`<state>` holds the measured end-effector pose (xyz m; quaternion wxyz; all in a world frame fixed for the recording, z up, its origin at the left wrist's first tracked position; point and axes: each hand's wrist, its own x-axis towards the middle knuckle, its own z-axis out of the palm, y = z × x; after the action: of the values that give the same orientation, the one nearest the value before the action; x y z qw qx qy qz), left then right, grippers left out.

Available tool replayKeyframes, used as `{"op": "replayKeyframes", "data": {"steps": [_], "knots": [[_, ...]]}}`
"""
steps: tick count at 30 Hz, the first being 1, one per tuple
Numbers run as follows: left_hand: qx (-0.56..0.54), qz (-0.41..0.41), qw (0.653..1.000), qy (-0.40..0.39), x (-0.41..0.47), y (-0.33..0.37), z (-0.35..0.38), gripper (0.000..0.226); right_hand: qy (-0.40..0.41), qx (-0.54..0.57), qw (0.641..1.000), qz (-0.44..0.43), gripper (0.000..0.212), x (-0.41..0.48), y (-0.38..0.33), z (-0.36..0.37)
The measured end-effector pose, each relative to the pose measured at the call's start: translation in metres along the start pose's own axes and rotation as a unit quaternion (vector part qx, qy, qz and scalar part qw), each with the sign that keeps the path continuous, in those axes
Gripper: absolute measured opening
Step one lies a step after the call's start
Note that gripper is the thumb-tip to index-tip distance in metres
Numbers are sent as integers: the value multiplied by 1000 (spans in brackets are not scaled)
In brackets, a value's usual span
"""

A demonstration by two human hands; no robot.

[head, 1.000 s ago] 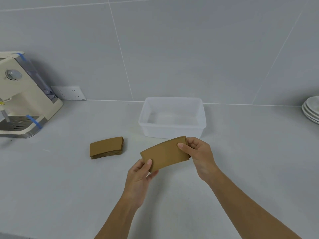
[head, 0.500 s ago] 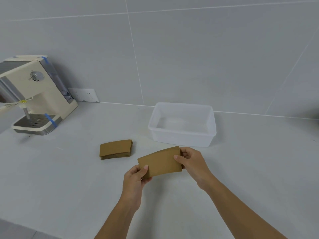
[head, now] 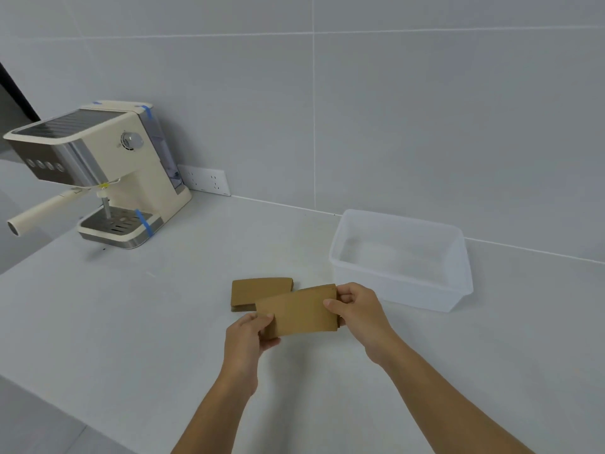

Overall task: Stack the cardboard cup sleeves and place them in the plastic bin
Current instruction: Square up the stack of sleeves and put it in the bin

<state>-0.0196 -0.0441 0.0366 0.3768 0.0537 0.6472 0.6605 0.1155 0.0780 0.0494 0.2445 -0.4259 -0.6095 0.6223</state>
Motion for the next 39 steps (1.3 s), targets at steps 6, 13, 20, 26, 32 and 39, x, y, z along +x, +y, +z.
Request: {"op": "replayKeyframes", "data": {"steps": [6,13,20,26,32,39], "knots": [[59,5,998,36,41,34,-16,11,1,11,1000,18,8,31,-18,36],[122,-5,992,31,88,53,-35,6,23,-5,998,65,9,64,-25,71],[155,-60,986,13,112,45,-43,10,40,-73,989,124,11,85,-11,89],[182,-67,981,10,126,44,-49,13,40,-110,982,145,13,92,-1,94],[208,-106,972,-26,134,52,-52,17,24,-135,973,183,32,99,-2,90],[222,-158,958,-87,138,66,-51,60,-23,-106,958,265,60,102,-13,84]]}}
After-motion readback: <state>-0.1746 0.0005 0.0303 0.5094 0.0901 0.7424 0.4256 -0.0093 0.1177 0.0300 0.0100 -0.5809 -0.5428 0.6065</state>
